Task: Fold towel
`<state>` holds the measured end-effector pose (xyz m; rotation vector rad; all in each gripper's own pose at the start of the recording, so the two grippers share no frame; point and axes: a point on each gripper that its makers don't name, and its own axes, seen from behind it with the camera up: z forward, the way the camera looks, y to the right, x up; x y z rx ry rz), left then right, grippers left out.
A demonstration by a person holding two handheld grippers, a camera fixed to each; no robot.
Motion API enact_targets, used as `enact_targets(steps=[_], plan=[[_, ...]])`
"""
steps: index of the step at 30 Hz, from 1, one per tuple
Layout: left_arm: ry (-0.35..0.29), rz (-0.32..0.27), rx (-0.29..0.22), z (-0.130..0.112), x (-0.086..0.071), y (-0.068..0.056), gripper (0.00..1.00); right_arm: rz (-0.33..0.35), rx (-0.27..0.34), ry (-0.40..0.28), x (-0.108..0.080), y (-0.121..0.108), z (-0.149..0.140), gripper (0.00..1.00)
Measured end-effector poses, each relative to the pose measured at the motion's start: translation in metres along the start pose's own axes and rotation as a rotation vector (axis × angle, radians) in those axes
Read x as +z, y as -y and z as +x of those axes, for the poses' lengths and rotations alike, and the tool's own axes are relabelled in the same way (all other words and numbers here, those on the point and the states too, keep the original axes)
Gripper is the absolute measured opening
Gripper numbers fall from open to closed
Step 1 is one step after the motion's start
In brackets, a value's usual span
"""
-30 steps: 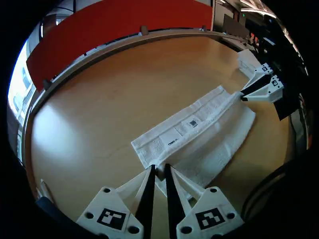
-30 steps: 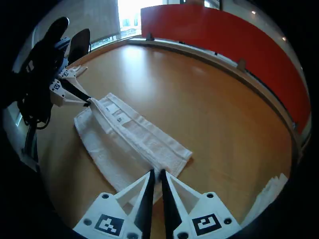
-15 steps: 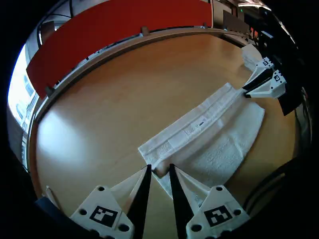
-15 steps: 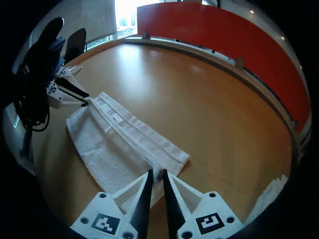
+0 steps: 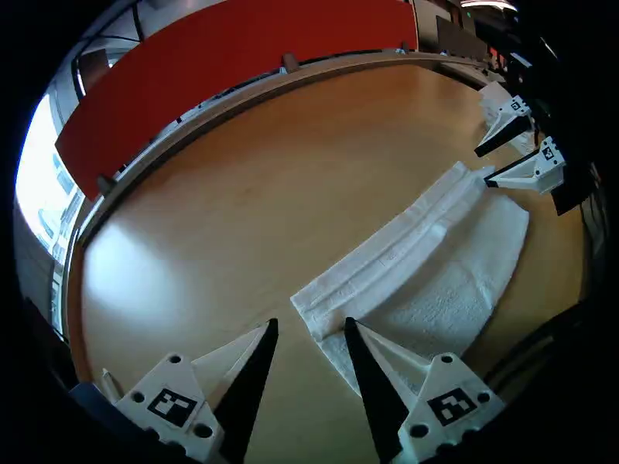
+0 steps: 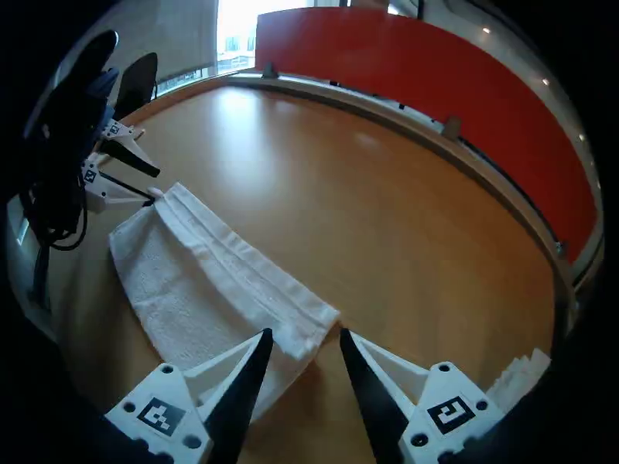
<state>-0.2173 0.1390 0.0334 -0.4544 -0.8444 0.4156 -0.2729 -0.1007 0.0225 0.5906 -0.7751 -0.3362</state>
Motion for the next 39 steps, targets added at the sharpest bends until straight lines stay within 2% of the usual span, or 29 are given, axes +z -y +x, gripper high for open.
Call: enact_targets(steps=[4, 6, 8, 10, 17, 28, 39], plan=[[-0.002, 0.019, -0.006, 0.001, -0.002, 0.006, 0.83, -0.023, 0.002, -0.005, 0.000, -0.007, 0.001, 0.78], [-0.004, 0.032, -0.011, 0.001, -0.003, 0.011, 0.96, -0.034, 0.003, -0.011, 0.001, -0.010, 0.003, 0.82], [-0.010, 0.049, -0.019, 0.002, -0.006, 0.017, 0.98, -0.043, 0.003, -0.016, 0.000, -0.012, 0.004, 0.92], [-0.014, 0.057, -0.030, 0.002, -0.009, 0.020, 0.98, -0.047, 0.004, -0.022, -0.001, -0.013, 0.006, 0.96], [-0.023, 0.051, -0.068, 0.001, -0.017, 0.023, 0.98, -0.049, 0.011, -0.039, -0.005, -0.013, 0.009, 0.96], [-0.027, 0.042, -0.072, -0.004, -0.028, 0.017, 0.98, -0.041, 0.019, -0.047, -0.018, -0.003, 0.003, 0.96], [-0.032, 0.039, -0.139, -0.016, -0.044, 0.009, 0.98, -0.041, 0.038, -0.053, -0.036, 0.008, -0.010, 0.96]])
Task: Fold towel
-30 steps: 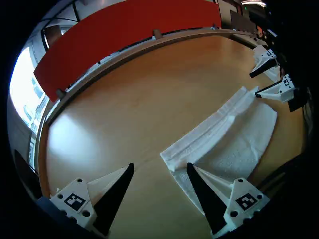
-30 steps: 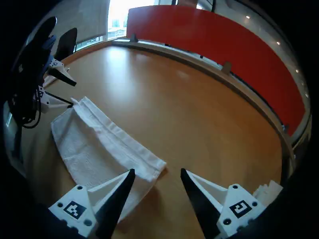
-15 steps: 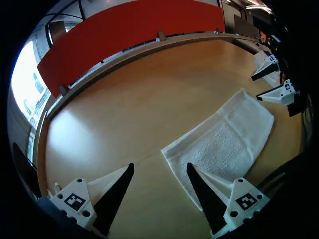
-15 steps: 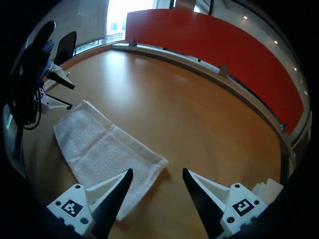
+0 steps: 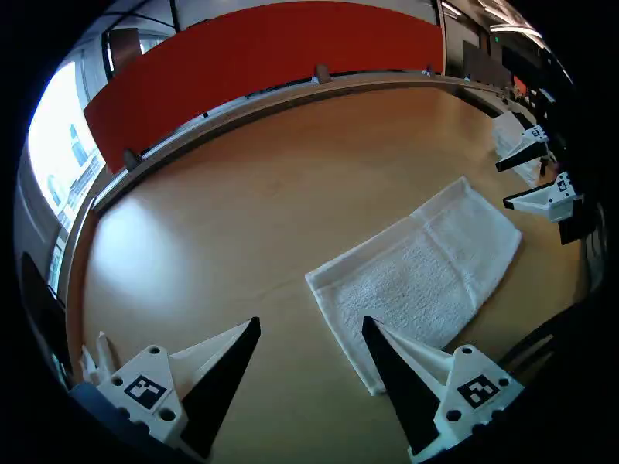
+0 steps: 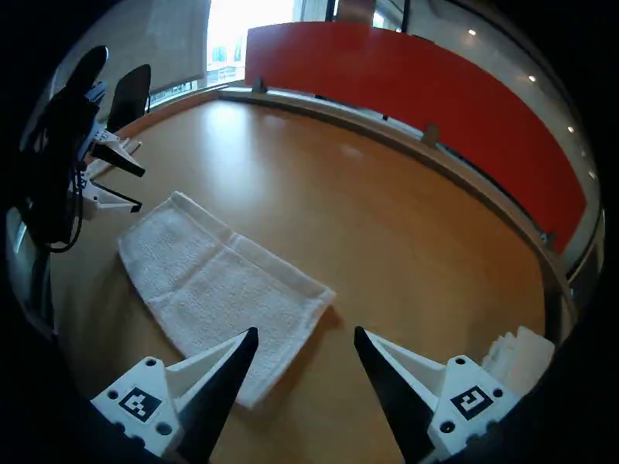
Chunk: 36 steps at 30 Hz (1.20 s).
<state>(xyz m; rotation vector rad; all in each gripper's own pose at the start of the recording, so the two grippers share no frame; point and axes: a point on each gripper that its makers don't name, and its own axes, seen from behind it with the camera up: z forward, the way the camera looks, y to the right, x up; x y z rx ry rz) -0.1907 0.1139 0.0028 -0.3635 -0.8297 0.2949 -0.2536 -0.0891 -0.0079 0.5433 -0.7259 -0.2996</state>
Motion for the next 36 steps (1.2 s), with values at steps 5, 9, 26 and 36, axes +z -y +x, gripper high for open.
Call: enact_targets(steps=[5, 9, 26, 36], plan=[[0.008, -0.001, -0.030, -0.010, -0.006, -0.004, 0.98, -0.001, 0.012, -0.002, -0.007, 0.005, -0.006, 0.96], [0.008, 0.004, -0.053, -0.016, -0.011, -0.005, 0.98, -0.004, 0.026, -0.003, -0.011, 0.009, -0.011, 0.96], [0.008, 0.034, -0.174, -0.036, -0.026, -0.007, 0.98, -0.006, 0.078, -0.006, -0.018, 0.019, -0.024, 0.96], [0.016, 0.053, -0.225, -0.053, -0.033, -0.005, 0.98, 0.007, 0.076, 0.000, -0.019, 0.024, -0.032, 0.96]])
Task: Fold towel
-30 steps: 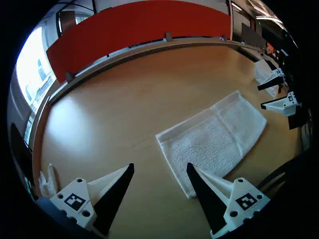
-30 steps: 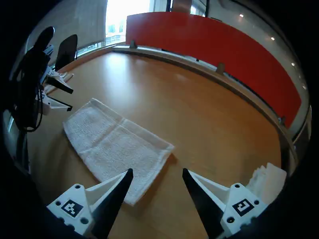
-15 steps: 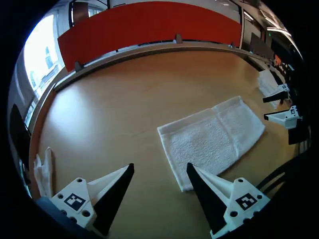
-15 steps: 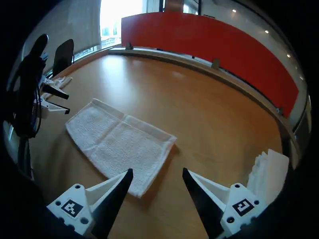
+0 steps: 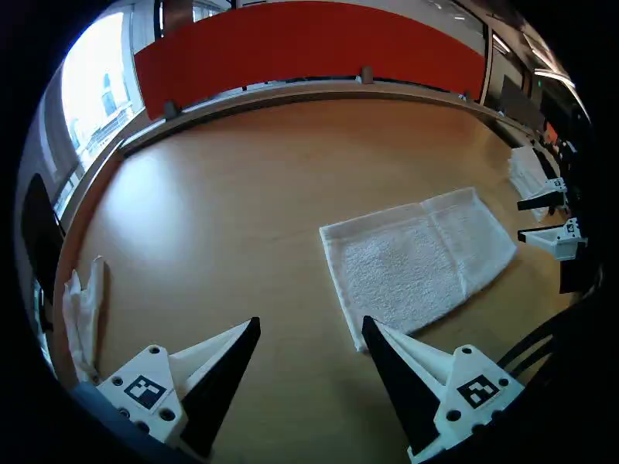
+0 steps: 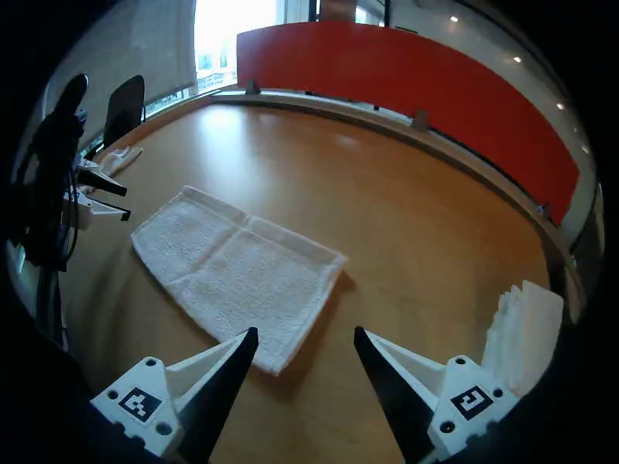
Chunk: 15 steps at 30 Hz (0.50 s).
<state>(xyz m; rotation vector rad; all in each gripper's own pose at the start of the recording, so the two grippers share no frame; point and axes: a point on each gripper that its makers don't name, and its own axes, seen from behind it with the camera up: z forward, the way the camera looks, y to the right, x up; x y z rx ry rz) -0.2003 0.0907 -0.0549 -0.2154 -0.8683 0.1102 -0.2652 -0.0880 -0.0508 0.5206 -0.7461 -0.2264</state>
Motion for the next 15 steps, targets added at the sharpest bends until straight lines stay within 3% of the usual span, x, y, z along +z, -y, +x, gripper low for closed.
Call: enact_targets(steps=[15], plan=[[-0.005, 0.028, -0.051, -0.022, -0.017, 0.005, 0.98, 0.046, -0.027, 0.013, 0.000, 0.012, -0.012, 0.96]])
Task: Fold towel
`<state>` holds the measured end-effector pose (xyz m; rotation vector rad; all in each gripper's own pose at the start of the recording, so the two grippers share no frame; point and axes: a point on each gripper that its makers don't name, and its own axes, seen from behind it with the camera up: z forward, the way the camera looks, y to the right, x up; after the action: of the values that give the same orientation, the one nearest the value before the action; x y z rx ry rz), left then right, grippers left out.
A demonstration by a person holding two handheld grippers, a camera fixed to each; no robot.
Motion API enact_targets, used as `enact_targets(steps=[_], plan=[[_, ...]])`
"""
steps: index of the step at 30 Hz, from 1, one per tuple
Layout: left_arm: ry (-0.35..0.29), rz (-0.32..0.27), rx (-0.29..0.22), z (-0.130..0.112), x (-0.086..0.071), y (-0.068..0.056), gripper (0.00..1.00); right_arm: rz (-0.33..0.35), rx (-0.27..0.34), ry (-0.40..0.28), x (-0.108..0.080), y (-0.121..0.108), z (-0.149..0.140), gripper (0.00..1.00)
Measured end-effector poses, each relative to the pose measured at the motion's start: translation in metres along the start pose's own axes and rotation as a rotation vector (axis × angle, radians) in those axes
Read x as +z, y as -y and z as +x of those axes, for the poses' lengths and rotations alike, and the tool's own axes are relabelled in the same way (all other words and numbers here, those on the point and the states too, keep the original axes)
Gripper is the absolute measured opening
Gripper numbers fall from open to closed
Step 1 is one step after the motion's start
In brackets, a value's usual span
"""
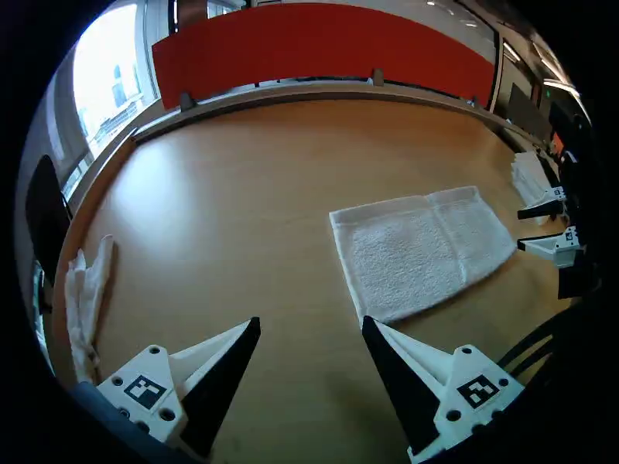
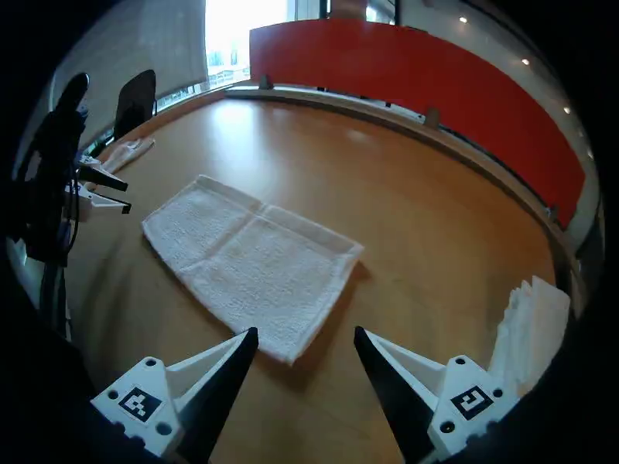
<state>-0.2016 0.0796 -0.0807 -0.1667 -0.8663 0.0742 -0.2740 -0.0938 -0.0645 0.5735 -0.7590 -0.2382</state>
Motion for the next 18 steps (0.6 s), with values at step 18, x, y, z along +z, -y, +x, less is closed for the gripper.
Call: enact_targets(steps=[18], plan=[[-0.075, 0.005, -0.018, -0.014, -0.019, 0.004, 0.98, 0.072, -0.036, 0.036, 0.004, 0.011, -0.016, 0.86]])
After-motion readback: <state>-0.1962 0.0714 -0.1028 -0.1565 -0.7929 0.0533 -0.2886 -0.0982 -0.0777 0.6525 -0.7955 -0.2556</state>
